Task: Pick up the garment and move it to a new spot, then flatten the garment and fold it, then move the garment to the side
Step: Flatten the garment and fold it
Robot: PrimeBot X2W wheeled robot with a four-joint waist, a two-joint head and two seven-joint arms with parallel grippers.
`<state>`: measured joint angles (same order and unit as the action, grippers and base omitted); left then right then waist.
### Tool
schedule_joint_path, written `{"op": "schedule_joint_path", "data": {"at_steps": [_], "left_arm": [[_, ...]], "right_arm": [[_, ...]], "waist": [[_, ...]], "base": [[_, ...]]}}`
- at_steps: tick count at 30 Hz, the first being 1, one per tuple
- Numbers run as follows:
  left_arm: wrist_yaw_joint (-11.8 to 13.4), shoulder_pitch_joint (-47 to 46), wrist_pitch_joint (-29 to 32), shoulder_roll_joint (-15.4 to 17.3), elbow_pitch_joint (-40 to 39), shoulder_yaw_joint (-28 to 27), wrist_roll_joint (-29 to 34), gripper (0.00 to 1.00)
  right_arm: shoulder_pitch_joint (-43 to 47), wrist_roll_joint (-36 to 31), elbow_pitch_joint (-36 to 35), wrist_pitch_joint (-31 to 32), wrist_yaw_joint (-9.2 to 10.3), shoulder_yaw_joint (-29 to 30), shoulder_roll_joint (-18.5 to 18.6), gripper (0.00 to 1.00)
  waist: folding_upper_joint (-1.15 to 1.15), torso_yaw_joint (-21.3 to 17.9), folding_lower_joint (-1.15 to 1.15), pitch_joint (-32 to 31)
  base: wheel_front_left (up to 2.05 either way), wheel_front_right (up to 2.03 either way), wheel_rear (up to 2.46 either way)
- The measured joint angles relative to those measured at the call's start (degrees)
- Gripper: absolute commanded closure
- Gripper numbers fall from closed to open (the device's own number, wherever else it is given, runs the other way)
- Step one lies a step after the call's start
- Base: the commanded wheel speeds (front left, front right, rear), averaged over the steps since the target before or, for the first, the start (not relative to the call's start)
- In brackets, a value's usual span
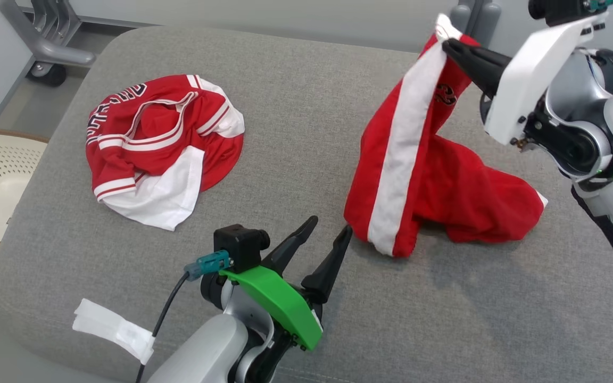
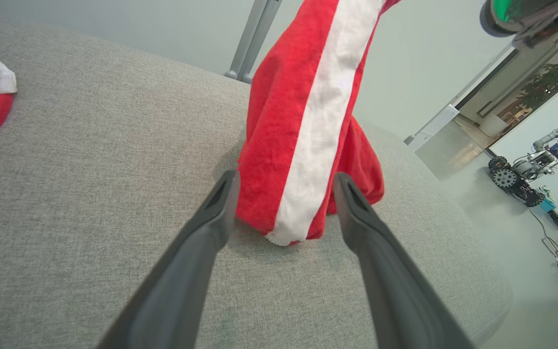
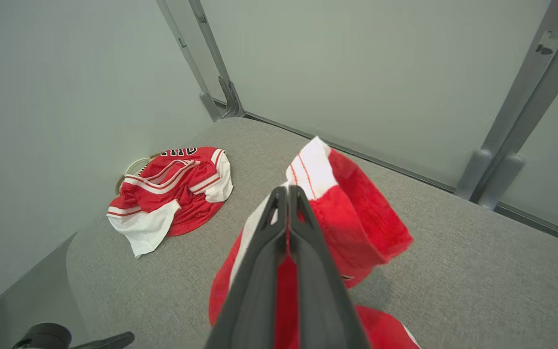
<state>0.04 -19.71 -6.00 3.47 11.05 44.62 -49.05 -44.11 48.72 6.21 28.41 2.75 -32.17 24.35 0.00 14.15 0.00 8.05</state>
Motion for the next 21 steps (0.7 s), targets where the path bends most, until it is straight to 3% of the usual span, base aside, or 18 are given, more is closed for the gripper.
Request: {"op": "schedule_joint_path", "data": {"at_steps": [5,21], "left_arm": [[0.0,0.0,-0.1,-0.1,0.5,0.4,0.1,0.0],[-0.1,-0.2,1.9,-0.1,1.8,2.7,0.6,0.0]], "right_arm": [[3.8,-1.4,2.7,0.8,2.88,0.8,3.8,1.0],[18.0,-2.2,11.1,-4.8,4.44,12.1,8.9,1.0]], "waist": [[0.0,-0.9,0.0,-0.2],[0.0,-7.5,0.0,2.9]], "base": [[0.0,0.0,0.0],[0.0,0.0,0.0]]}}
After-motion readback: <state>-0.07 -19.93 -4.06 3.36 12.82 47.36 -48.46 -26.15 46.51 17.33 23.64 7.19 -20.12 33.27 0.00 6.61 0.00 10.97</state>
